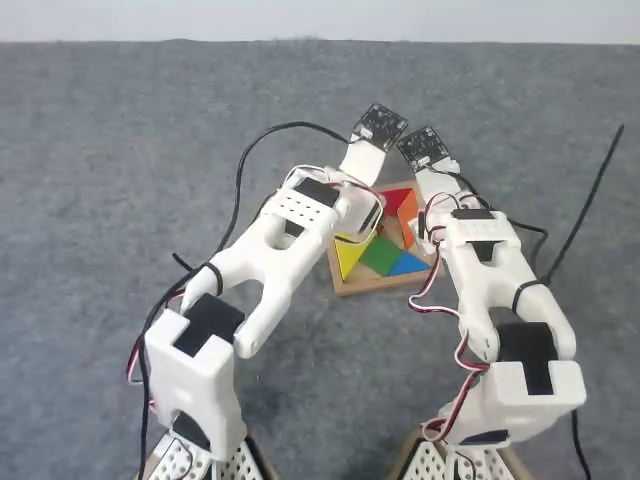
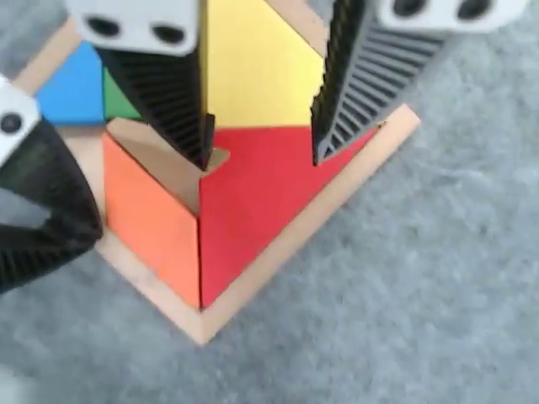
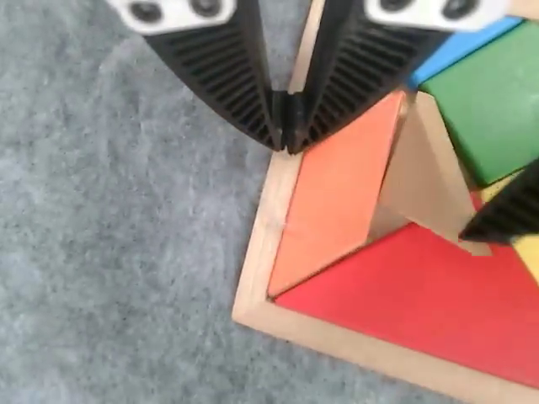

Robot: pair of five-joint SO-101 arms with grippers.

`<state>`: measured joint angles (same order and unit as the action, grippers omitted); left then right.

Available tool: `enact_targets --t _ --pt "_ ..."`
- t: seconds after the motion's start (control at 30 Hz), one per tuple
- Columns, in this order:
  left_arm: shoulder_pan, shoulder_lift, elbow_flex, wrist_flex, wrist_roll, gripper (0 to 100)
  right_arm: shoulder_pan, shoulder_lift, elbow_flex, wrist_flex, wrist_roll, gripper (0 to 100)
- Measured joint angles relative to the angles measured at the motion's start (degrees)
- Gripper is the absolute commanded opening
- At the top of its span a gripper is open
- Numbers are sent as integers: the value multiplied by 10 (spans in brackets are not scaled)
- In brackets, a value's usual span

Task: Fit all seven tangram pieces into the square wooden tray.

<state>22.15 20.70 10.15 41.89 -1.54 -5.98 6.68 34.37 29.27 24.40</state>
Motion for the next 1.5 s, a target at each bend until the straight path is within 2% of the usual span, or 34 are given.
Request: enact_targets --t 0.5,0.8,0.97,1.1,1.33,1.5 --pt "9 74 -62 -4 -10 182 0 0 0 0 0 8" --pt "9 166 -214 104 -33 181 0 0 0 0 -1 8" --pt "-1 156 -224 138 -39 183 0 0 0 0 -1 8" --pt "-21 78 -147 141 -37 183 0 0 0 0 -1 8" --pt "-9 -100 106 45 -70 183 0 0 0 0 -1 8" --pt "18 -109 124 38 -76 183 0 0 0 0 -1 8"
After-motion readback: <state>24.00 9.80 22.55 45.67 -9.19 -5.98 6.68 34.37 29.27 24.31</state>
